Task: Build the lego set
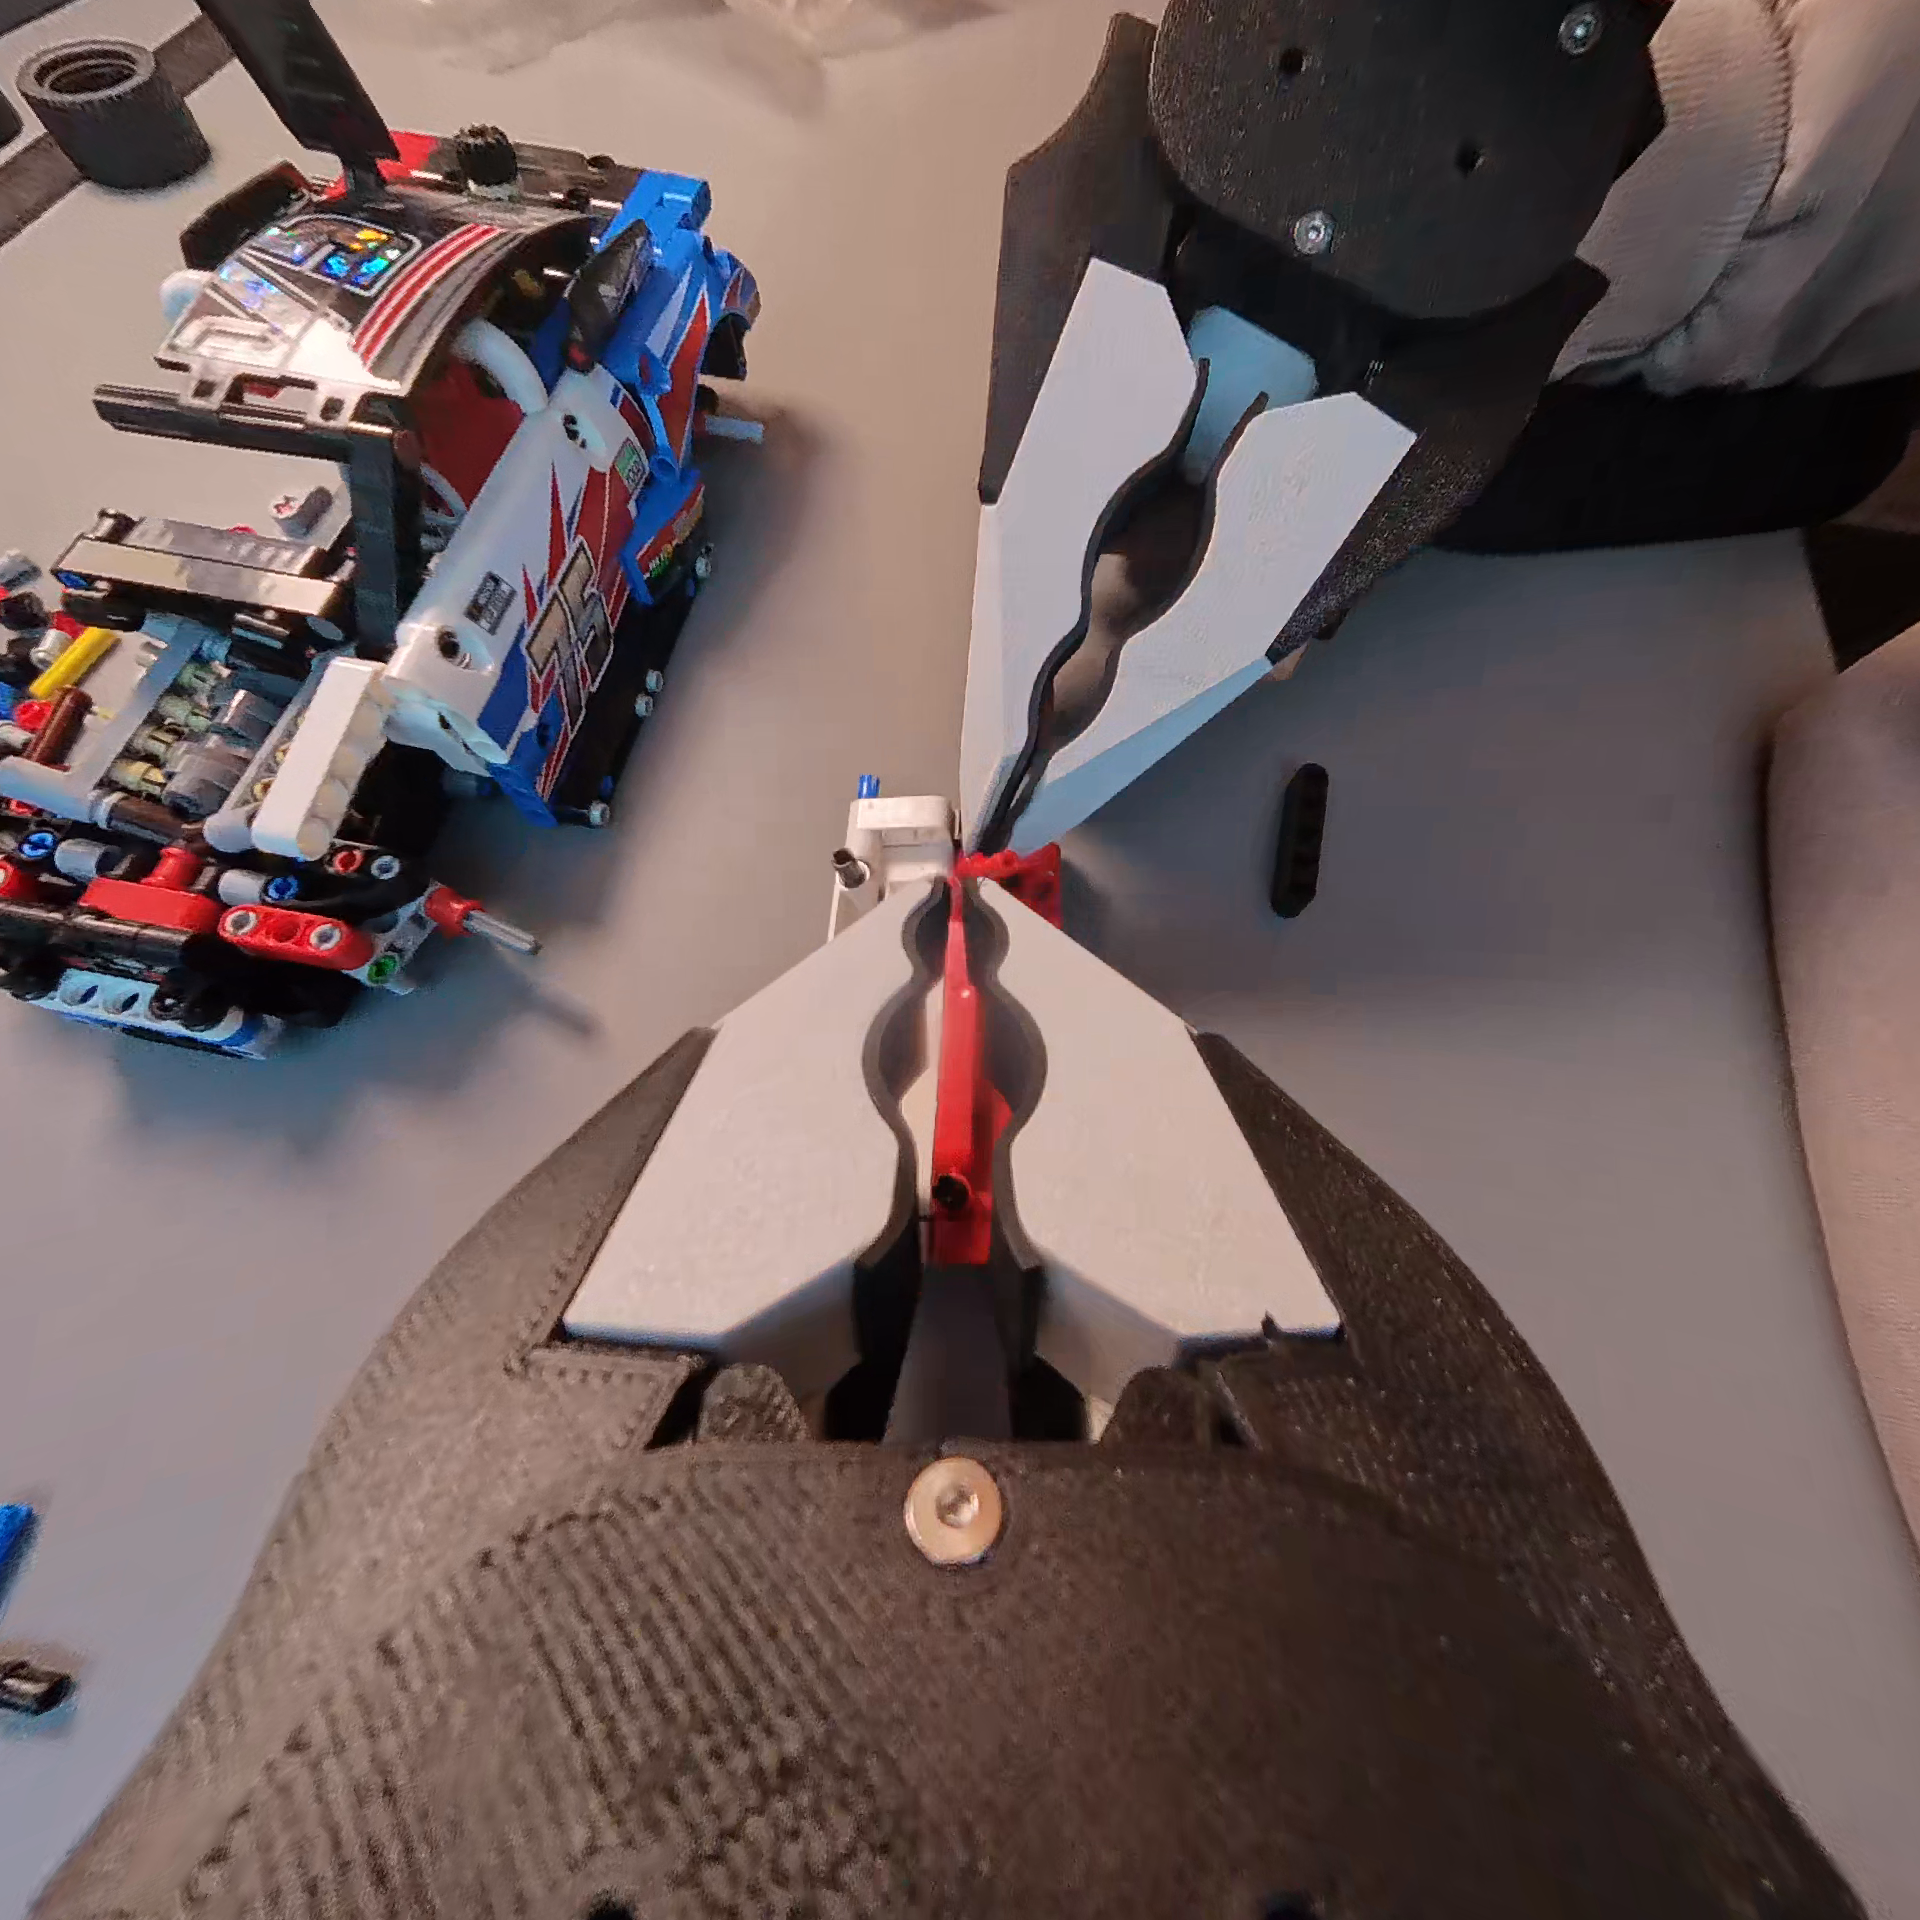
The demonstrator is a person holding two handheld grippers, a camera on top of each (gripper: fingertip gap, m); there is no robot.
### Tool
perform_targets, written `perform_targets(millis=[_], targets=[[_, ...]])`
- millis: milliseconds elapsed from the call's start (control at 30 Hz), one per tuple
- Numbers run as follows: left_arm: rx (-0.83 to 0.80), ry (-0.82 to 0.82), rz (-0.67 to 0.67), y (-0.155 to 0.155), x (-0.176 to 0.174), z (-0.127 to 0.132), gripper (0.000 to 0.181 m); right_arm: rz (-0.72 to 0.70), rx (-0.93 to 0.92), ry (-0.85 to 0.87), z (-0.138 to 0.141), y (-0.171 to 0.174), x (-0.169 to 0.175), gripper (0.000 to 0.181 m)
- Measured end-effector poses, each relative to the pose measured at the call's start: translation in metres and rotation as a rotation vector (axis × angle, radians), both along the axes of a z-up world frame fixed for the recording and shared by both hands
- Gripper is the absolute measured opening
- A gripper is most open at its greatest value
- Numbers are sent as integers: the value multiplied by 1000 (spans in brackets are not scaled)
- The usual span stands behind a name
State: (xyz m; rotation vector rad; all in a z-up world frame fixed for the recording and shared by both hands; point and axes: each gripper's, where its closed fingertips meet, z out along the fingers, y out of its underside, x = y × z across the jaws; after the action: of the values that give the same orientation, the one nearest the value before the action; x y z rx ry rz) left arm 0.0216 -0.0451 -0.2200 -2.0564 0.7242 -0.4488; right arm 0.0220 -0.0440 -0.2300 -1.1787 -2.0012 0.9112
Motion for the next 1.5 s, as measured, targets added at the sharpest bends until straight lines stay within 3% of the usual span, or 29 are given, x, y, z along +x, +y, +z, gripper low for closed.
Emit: perform_targets(millis=[400, 567, 700, 867, 967, 1200, 1267, 1367, 1500], targets=[[39, 205, -51, -9, -3, -4, 14, 44, 70, 0, 1, -2, 3, 3], [56, 216, -55, -9, -9, 2, 14, 222, 160, -57, 9, -3, 5, 13], [69, 132, -13, -10, -22, 15, 15, 447, 217, -232, 3, -5, 1, 13], [76, -64, -14, -22, -34, 28, 35, 662, 288, -416, -1, -7, -5, 16], [49, -74, -19, -28, -40, 26, 50, 739, 332, -504, -5, -8, -5, 16], [45, -34, -28, -29, -39, 18, 49, 782, 380, -632, -12, -6, 4, 4], [63, -59, -27, -28, -35, 21, 45, 743, 274, -536, 2, -13, -1, 4], [168, -131, -27, -25, -25, 42, 33, 554, -119, -196, 54, -31, -28, 4], [284, -236, 7, -19, -16, 71, 25, 252, -652, 218, 120, -22, -42, 4]])
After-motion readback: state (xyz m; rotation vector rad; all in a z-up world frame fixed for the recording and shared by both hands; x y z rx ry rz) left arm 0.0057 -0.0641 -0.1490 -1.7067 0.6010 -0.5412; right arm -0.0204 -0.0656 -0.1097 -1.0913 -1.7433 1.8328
